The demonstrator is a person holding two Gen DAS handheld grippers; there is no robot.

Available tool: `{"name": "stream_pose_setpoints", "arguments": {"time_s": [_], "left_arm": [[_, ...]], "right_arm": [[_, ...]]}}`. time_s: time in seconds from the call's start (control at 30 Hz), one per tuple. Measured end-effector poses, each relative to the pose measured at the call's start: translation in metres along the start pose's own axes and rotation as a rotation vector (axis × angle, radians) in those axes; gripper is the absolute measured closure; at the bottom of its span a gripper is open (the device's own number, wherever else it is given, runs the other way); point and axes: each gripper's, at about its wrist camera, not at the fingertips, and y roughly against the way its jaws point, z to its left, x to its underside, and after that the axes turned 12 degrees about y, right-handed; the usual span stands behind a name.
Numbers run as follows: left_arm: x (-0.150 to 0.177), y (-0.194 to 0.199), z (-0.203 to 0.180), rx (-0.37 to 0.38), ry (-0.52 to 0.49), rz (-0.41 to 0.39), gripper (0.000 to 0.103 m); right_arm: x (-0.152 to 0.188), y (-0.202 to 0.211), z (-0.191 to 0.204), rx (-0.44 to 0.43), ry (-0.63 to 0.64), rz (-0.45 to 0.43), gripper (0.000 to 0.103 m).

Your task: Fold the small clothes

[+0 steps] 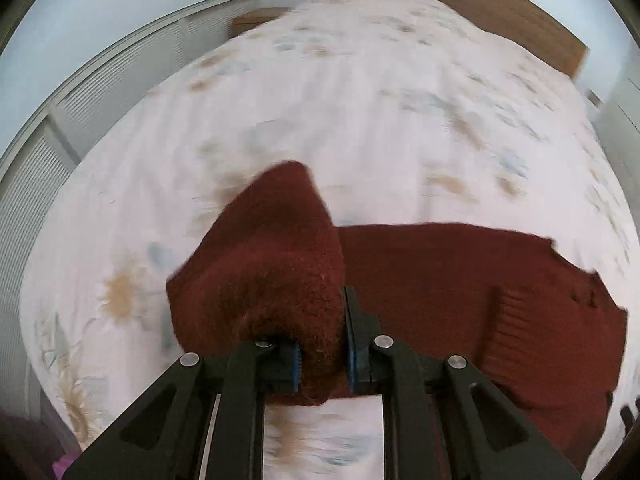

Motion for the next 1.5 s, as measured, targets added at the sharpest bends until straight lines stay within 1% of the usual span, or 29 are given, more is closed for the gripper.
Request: {"name": "stream_pose_setpoints", "arguments": {"time_s": [0.1, 0.17, 0.2, 0.33, 0.4, 0.57, 0.67, 0.73, 0.83, 0.97, 1.0, 1.1, 1.27, 1.33, 1.37, 1.4, 1.43, 1.5], "left_arm": [[0.008, -0.005, -0.045, 0.054, -0.066, -0.001, 0.090], [0.018, 0.000, -0.084, 0.099, -0.126, 0.002, 0.090], [0.019, -0.001, -0.093, 0.113, -0.139, 0.004, 0.090], [0.029, -0.017, -0.156, 0.170, -0.214, 0.015, 0.090], [0.033, -0.025, -0.177, 0.196, -0.242, 0.020, 0.090], [0.054, -0.027, -0.239, 0.270, -0.316, 0.040, 0.090], [0.067, -0.035, -0.264, 0.291, -0.360, 0.053, 0.090], [0.079, -0.047, -0.277, 0.290, -0.386, 0.075, 0.090], [0.094, -0.074, -0.284, 0.249, -0.393, 0.119, 0.090], [0.109, -0.107, -0.282, 0.193, -0.400, 0.172, 0.089], [0.113, -0.112, -0.281, 0.178, -0.409, 0.182, 0.087], [0.124, -0.124, -0.277, 0.160, -0.436, 0.209, 0.086], [0.125, -0.127, -0.272, 0.141, -0.444, 0.213, 0.082], [0.124, -0.126, -0.272, 0.138, -0.441, 0.216, 0.076], [0.124, -0.125, -0.272, 0.135, -0.441, 0.219, 0.069], [0.124, -0.125, -0.271, 0.134, -0.441, 0.223, 0.061], [0.125, -0.123, -0.271, 0.138, -0.443, 0.227, 0.057], [0.124, -0.122, -0.270, 0.138, -0.445, 0.231, 0.044]], "right_arm": [[-0.004, 0.000, -0.002, -0.007, -0.004, -0.012, 0.000], [-0.005, 0.001, -0.003, -0.007, -0.007, -0.017, 0.000], [-0.006, 0.001, -0.005, -0.006, -0.010, -0.021, 0.000], [-0.010, 0.004, -0.015, -0.002, -0.029, -0.035, 0.000], [-0.010, 0.005, -0.020, 0.007, -0.034, -0.039, 0.000], [-0.008, 0.008, -0.032, 0.018, -0.057, -0.047, 0.000], [-0.004, 0.006, -0.037, 0.018, -0.068, -0.042, 0.000], [0.000, 0.002, -0.038, 0.014, -0.072, -0.032, 0.000], [0.005, -0.003, -0.037, 0.007, -0.075, -0.015, 0.000], [0.010, -0.008, -0.037, -0.005, -0.082, -0.004, 0.000], [0.010, -0.009, -0.037, -0.006, -0.081, -0.002, 0.000], [0.012, -0.010, -0.037, -0.008, -0.081, 0.002, 0.000], [0.013, -0.011, -0.035, -0.015, -0.086, 0.004, 0.000], [0.013, -0.011, -0.034, -0.016, -0.083, 0.005, 0.000], [0.013, -0.011, -0.034, -0.016, -0.082, 0.006, 0.000], [0.013, -0.011, -0.033, -0.017, -0.080, 0.005, 0.000], [0.013, -0.010, -0.032, -0.017, -0.080, 0.006, 0.000], [0.014, -0.010, -0.031, -0.017, -0.079, 0.006, 0.000]]}}
